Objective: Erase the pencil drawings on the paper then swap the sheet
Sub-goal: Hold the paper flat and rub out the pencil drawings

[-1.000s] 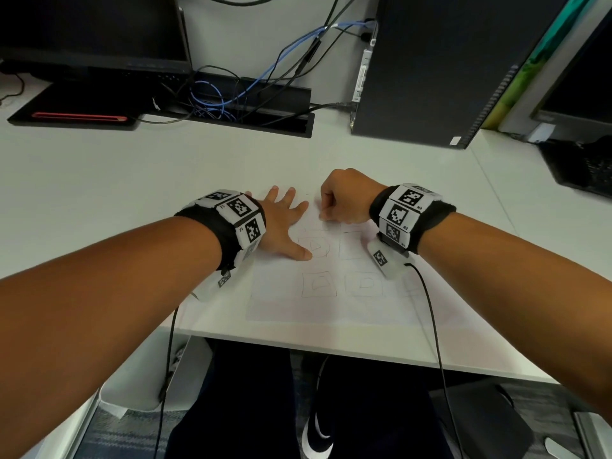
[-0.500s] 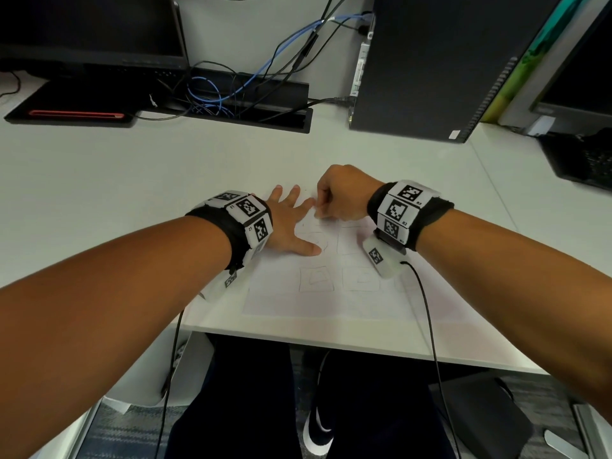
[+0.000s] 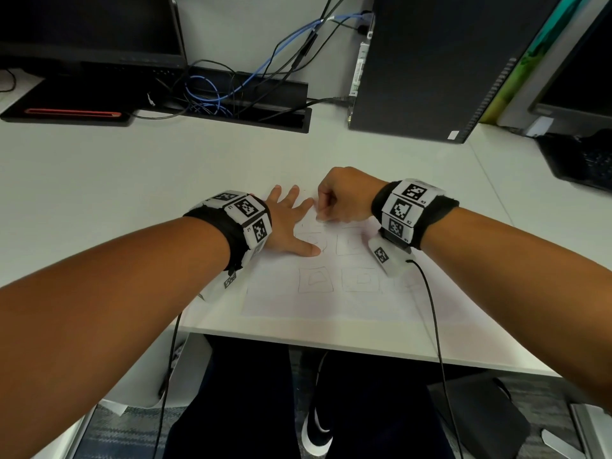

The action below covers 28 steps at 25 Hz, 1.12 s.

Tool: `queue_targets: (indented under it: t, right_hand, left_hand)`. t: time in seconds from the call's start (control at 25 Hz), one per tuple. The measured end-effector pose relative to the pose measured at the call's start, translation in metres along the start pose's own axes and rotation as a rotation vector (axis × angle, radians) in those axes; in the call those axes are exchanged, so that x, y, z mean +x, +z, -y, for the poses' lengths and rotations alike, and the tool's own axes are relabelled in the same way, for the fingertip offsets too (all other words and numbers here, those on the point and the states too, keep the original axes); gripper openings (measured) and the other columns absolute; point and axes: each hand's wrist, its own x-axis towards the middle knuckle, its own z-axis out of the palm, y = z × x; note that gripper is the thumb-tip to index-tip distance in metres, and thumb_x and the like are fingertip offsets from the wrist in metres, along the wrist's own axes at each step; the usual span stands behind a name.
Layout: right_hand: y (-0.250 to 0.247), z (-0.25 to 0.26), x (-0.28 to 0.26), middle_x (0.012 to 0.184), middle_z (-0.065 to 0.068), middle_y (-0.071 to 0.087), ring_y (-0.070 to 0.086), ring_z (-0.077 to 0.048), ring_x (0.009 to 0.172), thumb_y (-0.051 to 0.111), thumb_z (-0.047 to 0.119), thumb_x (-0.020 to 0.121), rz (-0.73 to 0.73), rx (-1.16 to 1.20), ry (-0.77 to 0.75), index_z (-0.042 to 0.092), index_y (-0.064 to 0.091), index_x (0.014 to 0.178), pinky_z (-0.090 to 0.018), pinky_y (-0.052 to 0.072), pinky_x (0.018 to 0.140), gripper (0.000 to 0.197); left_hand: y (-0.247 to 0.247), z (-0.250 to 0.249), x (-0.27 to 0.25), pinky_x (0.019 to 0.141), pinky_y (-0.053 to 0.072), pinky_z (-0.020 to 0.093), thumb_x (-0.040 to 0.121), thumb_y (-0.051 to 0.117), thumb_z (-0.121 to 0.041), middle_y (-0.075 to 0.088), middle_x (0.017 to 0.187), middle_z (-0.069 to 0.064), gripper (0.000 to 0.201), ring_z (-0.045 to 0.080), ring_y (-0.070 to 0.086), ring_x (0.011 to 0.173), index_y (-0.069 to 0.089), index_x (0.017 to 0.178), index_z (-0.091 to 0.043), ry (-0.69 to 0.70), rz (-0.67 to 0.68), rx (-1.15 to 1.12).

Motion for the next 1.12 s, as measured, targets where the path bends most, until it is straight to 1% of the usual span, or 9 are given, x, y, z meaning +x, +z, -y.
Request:
queue_targets:
  t: [0.12, 0.24, 0.4, 0.56, 0.64, 0.76, 0.92, 1.04, 1.12]
  right_hand:
    - [-0.004, -0.004, 0.003, 0.065, 0.011, 0.062, 0.059, -0.004, 0.06, 0.074, 0.017, 0.085, -0.066, -0.034, 0.021, 0.015, 0.069, 0.074, -0.022, 0.046, 0.061, 0.013]
    - [-0.003, -0.002, -0.001, 0.058, 0.009, 0.064, 0.062, -0.008, 0.053, 0.075, 0.018, 0.083, 0.048, -0.002, -0.012, 0.019, 0.065, 0.067, -0.022, 0.052, 0.059, 0.02]
    - [-0.007, -0.005, 0.001, 0.064, 0.008, 0.064, 0.057, -0.002, 0.054, 0.075, 0.019, 0.085, -0.029, -0.035, 0.016, 0.012, 0.07, 0.077, -0.02, 0.046, 0.058, 0.012]
    - [-0.005, -0.004, -0.005, 0.058, 0.005, 0.066, 0.058, -0.002, 0.049, 0.075, 0.02, 0.084, 0.077, -0.031, -0.021, 0.015, 0.068, 0.071, -0.017, 0.046, 0.057, 0.015]
    - [-0.004, -0.006, -0.006, 0.058, 0.006, 0.065, 0.057, -0.001, 0.05, 0.075, 0.019, 0.084, 0.06, -0.051, -0.015, 0.014, 0.069, 0.072, -0.019, 0.046, 0.059, 0.014]
    - [-0.005, -0.008, -0.006, 0.06, 0.009, 0.063, 0.058, -0.003, 0.056, 0.074, 0.016, 0.085, -0.006, -0.029, 0.007, 0.012, 0.069, 0.075, -0.021, 0.045, 0.059, 0.012]
    - [-0.004, -0.007, -0.01, 0.056, 0.006, 0.064, 0.061, -0.009, 0.054, 0.074, 0.018, 0.084, 0.078, -0.027, -0.022, 0.015, 0.067, 0.07, -0.018, 0.047, 0.056, 0.016]
    - [-0.005, -0.009, -0.008, 0.062, 0.009, 0.063, 0.062, -0.013, 0.067, 0.075, 0.019, 0.084, -0.026, -0.044, 0.015, 0.013, 0.07, 0.075, -0.018, 0.043, 0.056, 0.012]
    - [-0.002, -0.005, -0.008, 0.054, 0.01, 0.062, 0.063, -0.011, 0.059, 0.076, 0.02, 0.083, 0.029, -0.004, -0.005, 0.017, 0.067, 0.069, -0.019, 0.046, 0.057, 0.017]
  left_hand:
    - [0.0, -0.002, -0.001, 0.115, 0.003, 0.059, 0.078, 0.039, -0.084, -0.026, 0.161, 0.0, 0.109, 0.032, -0.019, 0.148, -0.018, 0.153, -0.031, -0.002, -0.002, 0.007]
    - [-0.001, -0.001, -0.002, 0.115, 0.003, 0.059, 0.078, 0.04, -0.084, -0.026, 0.161, 0.001, 0.109, 0.032, -0.019, 0.148, -0.018, 0.153, -0.031, -0.007, -0.003, 0.006]
    - [-0.001, -0.001, -0.001, 0.116, 0.002, 0.058, 0.078, 0.039, -0.085, -0.027, 0.161, 0.0, 0.109, 0.032, -0.019, 0.148, -0.018, 0.153, -0.031, -0.004, 0.001, 0.005]
    - [-0.001, -0.002, -0.003, 0.116, 0.002, 0.058, 0.078, 0.04, -0.084, -0.026, 0.161, 0.0, 0.109, 0.032, -0.018, 0.148, -0.018, 0.153, -0.031, -0.006, -0.003, 0.002]
    - [-0.001, -0.001, -0.002, 0.116, 0.002, 0.058, 0.078, 0.04, -0.084, -0.026, 0.161, 0.0, 0.109, 0.032, -0.019, 0.148, -0.019, 0.153, -0.031, -0.01, 0.002, 0.002]
    - [-0.001, -0.003, -0.001, 0.115, 0.003, 0.059, 0.077, 0.039, -0.085, -0.027, 0.161, 0.0, 0.11, 0.032, -0.019, 0.148, -0.018, 0.153, -0.031, -0.01, 0.008, 0.007]
    - [-0.001, -0.001, -0.002, 0.115, 0.003, 0.059, 0.077, 0.04, -0.084, -0.026, 0.161, 0.0, 0.11, 0.032, -0.019, 0.148, -0.018, 0.153, -0.031, -0.012, 0.006, -0.002]
    - [-0.002, -0.002, -0.002, 0.115, 0.004, 0.059, 0.077, 0.04, -0.085, -0.026, 0.161, 0.0, 0.11, 0.033, -0.019, 0.148, -0.018, 0.153, -0.031, -0.006, 0.004, 0.008]
    - [-0.002, -0.001, -0.001, 0.115, 0.003, 0.059, 0.077, 0.039, -0.085, -0.027, 0.161, 0.001, 0.11, 0.033, -0.019, 0.148, -0.019, 0.153, -0.031, -0.01, 0.006, 0.007]
